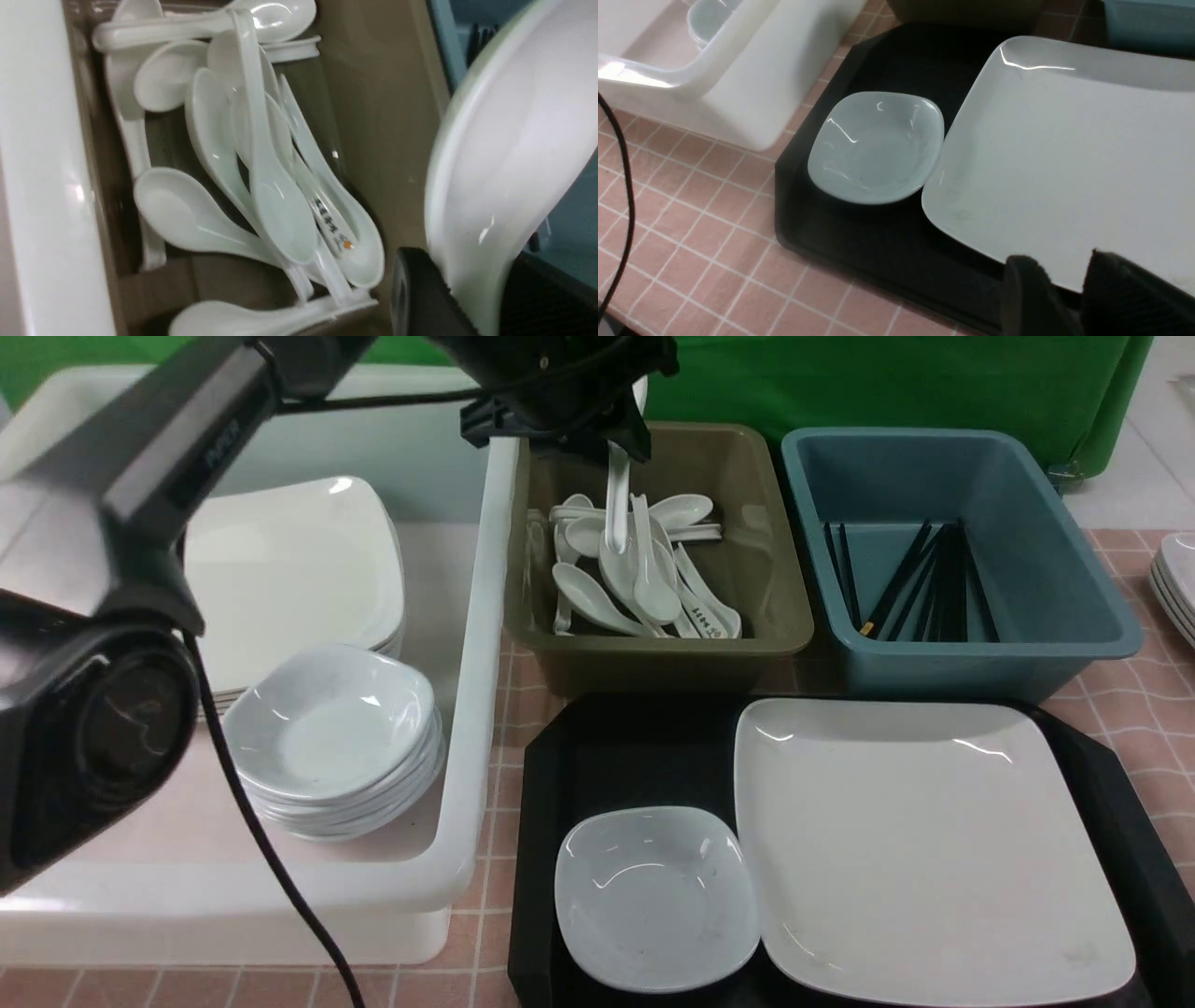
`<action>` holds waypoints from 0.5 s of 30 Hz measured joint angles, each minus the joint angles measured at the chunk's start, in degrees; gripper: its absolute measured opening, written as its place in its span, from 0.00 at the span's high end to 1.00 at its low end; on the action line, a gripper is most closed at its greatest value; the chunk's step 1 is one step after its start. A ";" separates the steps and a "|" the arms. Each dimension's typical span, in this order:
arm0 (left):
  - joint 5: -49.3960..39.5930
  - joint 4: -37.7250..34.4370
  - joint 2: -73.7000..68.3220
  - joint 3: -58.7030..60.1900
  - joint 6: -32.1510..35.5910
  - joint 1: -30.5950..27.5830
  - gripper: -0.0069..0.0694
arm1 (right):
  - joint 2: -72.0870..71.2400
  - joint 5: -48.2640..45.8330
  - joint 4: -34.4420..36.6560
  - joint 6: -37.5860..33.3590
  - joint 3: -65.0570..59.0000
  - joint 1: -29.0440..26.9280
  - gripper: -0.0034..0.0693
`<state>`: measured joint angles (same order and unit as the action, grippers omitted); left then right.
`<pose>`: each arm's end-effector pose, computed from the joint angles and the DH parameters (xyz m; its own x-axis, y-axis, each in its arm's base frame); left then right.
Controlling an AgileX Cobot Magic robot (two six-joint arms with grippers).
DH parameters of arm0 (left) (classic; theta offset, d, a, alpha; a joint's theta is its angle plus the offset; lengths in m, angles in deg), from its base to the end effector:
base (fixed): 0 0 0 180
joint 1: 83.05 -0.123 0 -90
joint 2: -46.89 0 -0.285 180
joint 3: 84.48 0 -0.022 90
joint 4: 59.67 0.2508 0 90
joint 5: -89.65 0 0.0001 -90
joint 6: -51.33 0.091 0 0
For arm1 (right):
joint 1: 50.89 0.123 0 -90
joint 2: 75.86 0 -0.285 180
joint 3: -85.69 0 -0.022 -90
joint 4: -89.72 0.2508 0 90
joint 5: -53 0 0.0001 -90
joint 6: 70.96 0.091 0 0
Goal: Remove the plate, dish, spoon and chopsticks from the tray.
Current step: Use the left arm to put the soup spoon into the small storage box in the middle
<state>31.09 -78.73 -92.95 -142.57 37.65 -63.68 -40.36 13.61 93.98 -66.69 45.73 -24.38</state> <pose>0.4824 -0.1965 0.2987 -0.8486 -0.1140 -0.5166 0.1616 0.8740 -0.4584 0.0766 0.0430 0.3346 -0.4354 -0.0702 -0.8975 -0.4306 0.8918 0.1391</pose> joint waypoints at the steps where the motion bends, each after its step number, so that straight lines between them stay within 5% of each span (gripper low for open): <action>1: 0.60 0.00 -0.59 -0.13 0.42 -0.06 0.68 | 0.00 0.00 0.00 0.00 0.00 0.00 0.62; 6: 5.07 -0.21 -3.56 -0.29 2.99 -0.17 0.64 | 0.00 0.04 0.00 0.00 0.00 0.00 0.62; 10: 5.65 -0.41 -4.64 -0.29 4.19 -0.24 0.40 | 0.00 -0.01 0.00 0.00 0.00 0.00 0.62; 15: 1.10 -0.48 -4.23 -0.36 5.72 -1.00 0.26 | 0.00 -0.22 0.00 0.00 0.00 0.00 0.62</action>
<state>32.19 -79.21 -97.18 -142.93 43.37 -64.68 -40.36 13.39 93.98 -66.69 45.73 -24.38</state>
